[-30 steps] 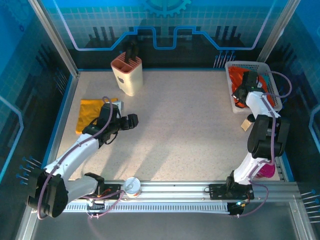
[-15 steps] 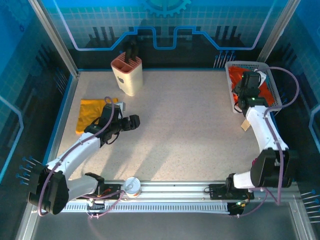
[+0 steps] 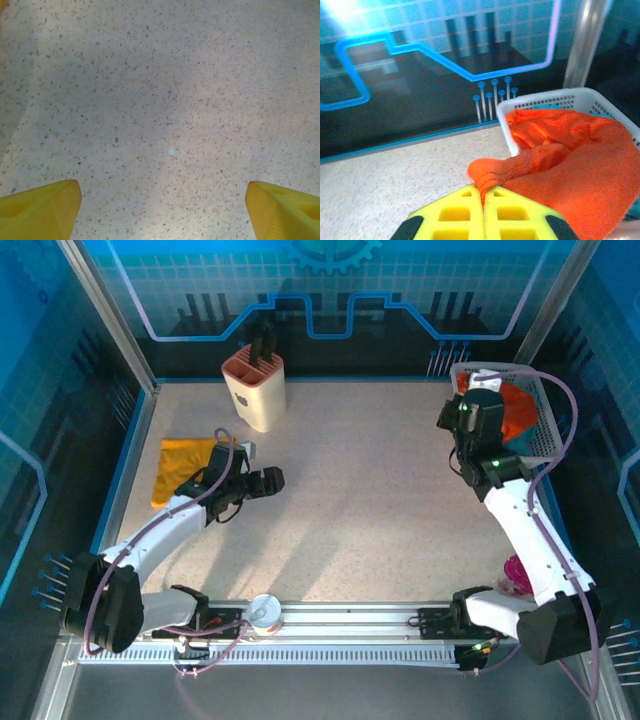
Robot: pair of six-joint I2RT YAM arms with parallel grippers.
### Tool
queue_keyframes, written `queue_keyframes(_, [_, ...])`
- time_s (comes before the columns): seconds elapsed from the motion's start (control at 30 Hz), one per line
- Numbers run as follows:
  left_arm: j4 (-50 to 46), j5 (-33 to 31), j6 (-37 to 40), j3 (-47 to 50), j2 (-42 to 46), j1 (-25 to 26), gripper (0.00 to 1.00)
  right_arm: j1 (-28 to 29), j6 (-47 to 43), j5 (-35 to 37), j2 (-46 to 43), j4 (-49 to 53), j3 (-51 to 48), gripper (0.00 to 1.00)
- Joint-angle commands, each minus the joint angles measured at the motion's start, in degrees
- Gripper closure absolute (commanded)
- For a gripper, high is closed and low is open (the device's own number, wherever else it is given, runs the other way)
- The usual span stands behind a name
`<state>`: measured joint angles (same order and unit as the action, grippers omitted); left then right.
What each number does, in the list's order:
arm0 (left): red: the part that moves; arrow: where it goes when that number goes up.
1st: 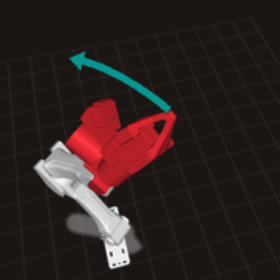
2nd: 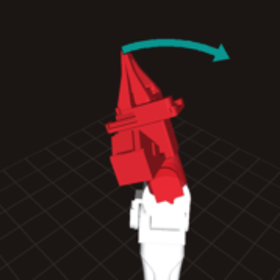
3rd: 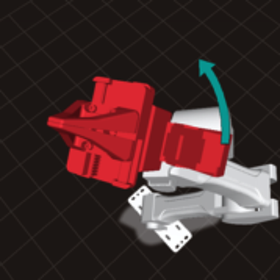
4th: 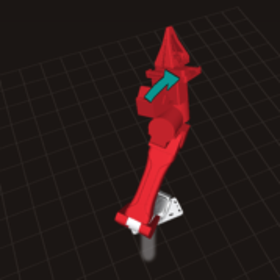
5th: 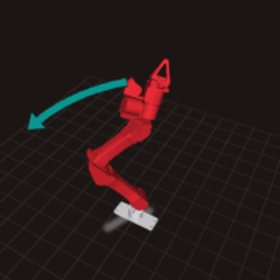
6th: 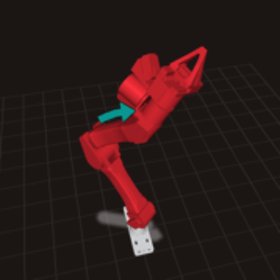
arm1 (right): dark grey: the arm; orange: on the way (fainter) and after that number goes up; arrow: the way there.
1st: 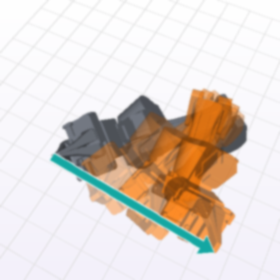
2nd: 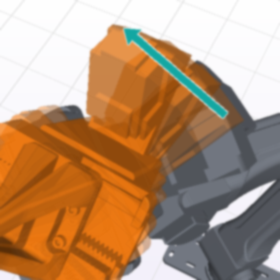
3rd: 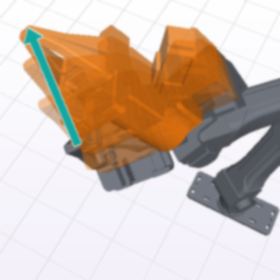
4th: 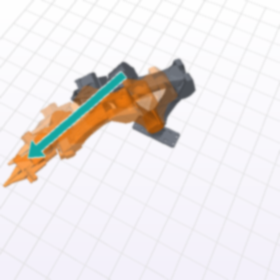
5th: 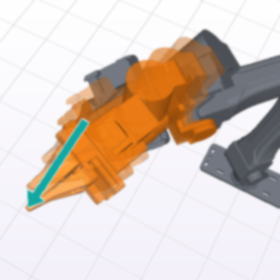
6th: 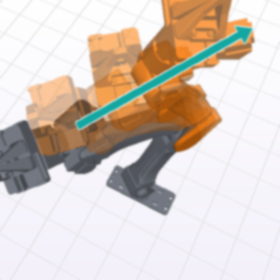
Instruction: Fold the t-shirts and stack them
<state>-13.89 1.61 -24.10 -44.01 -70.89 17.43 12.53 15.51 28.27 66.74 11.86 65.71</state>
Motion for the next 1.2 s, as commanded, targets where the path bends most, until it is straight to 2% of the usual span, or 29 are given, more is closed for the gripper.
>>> queue_keyframes(0.0, [-1.26,1.25,-0.12,-2.97,-0.56,0.41,0.13,4.01,-6.13,-3.18,-0.96,-2.26,2.97,1.0])
queue_keyframes(0.23, [-4.82,0.86,1.23,-6.4,-0.24,0.3,0.12,13.19,-9.33,-5.73,0.51,-1.06,6.93,1.0])
queue_keyframes(0.67, [-6.88,0.42,0.84,-7.39,0.72,-0.3,0.11,31.05,-21.35,0.0,8.03,-0.53,18.92,1.0])
queue_keyframes(0.8, [-7.7,-0.24,-0.42,-6.92,1.37,-1.73,0.1,35.21,-20.36,-0.5,10.08,-1.7,19.12,1.0])
queue_keyframes(0.9, [-8.59,2.06,-2.34,-7.3,0.65,-4.41,0.1,38.15,-18.86,-0.02,12.58,-2.52,19.14,1.0])
queue_keyframes(1.17, [-12.52,0.16,-0.91,-8.46,1.34,-6.65,0.1,42.39,-10.27,-0.84,19.19,0.1,16.47,1.0])
